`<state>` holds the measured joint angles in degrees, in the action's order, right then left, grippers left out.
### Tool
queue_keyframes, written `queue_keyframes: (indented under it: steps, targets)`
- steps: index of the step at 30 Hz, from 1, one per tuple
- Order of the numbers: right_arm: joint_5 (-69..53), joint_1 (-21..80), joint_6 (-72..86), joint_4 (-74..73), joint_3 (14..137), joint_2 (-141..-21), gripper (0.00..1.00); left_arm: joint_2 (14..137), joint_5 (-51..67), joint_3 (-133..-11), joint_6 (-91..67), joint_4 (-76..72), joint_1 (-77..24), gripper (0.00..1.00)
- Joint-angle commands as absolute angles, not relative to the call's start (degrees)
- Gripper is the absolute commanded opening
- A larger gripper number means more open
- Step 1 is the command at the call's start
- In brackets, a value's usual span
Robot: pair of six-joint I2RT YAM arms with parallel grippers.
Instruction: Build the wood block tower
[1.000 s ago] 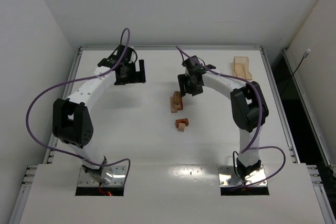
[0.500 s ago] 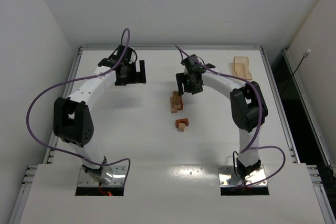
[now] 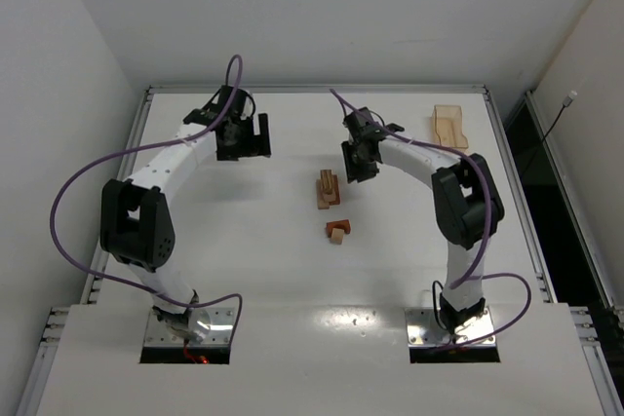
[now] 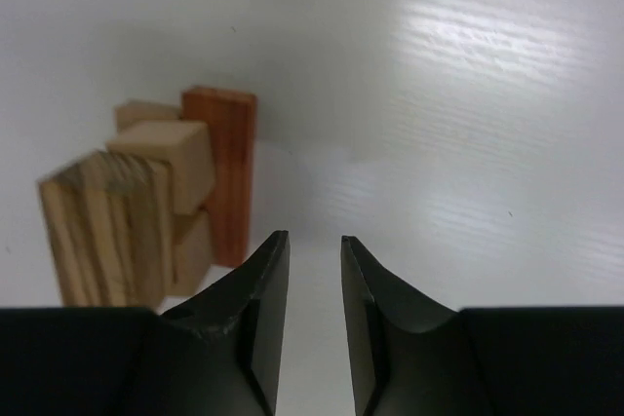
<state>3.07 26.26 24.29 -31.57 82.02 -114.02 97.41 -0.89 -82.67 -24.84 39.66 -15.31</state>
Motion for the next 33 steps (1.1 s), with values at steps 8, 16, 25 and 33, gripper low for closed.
queue_keyframes:
  steps: [8,16,25,33]
  targets:
    - [7.91,21.98,23.99,-30.67,69.62,-96.78,0.21,95.62,4.75,-73.75,-29.26,35.68,-20.64,0.28]
    - [8.44,20.22,22.86,-30.15,64.95,-89.83,0.21,104.67,6.06,-79.53,-31.11,35.16,-25.93,0.13]
    - [8.96,18.55,22.32,-30.15,63.11,-87.80,0.22,112.67,7.82,-86.57,-30.59,35.68,-28.29,0.26]
    - [8.96,18.54,22.32,-30.15,63.11,-87.80,0.23,114.52,9.76,-87.98,-30.59,35.68,-30.75,0.29]
